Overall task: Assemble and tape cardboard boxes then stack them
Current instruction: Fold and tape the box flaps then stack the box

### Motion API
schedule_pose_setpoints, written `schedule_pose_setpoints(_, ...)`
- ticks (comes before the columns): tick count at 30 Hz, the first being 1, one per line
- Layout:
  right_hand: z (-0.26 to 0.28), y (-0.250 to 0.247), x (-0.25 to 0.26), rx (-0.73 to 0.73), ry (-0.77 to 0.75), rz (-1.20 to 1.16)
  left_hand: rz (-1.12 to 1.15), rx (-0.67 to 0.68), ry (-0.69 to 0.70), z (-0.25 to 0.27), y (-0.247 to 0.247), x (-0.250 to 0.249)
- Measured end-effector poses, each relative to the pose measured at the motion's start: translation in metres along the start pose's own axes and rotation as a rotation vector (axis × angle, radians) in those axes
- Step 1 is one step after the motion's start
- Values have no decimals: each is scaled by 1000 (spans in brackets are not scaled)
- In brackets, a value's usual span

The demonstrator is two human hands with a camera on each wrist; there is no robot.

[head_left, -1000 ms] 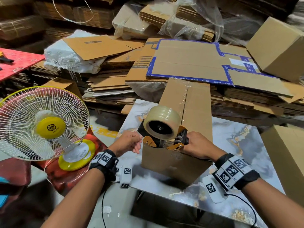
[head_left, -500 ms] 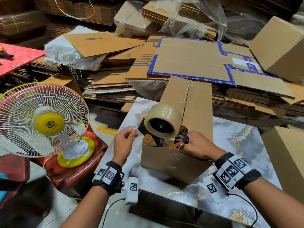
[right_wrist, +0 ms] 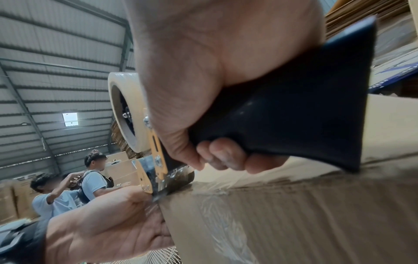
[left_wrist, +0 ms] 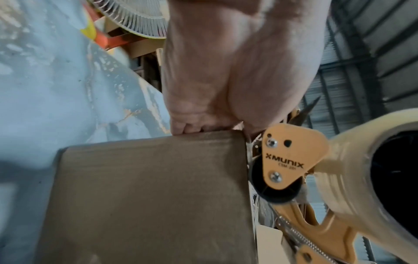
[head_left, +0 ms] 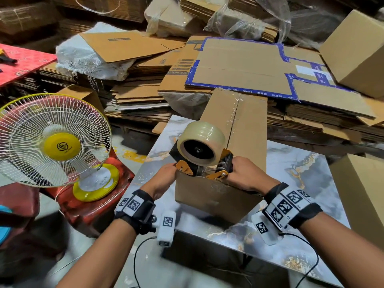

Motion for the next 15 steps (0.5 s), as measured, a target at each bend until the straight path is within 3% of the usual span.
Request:
schedule_pose_setpoints(9,6,-4,-8,31,-32,15,-115,-74,2,1,-1,-6)
schedule_pose_setpoints(15,57,-19,-66,69,123,-109,-156,-49,-45,-13,-11,17)
Point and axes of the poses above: each hand's wrist, its own z-axis away from the middle knuckle, its own y-axis out of the palm, x = y × z, the point moved 8 cm from there along -z, towards the middle knuckle, and after that the axes turned 12 degrees about z, right-handed, at the moved point
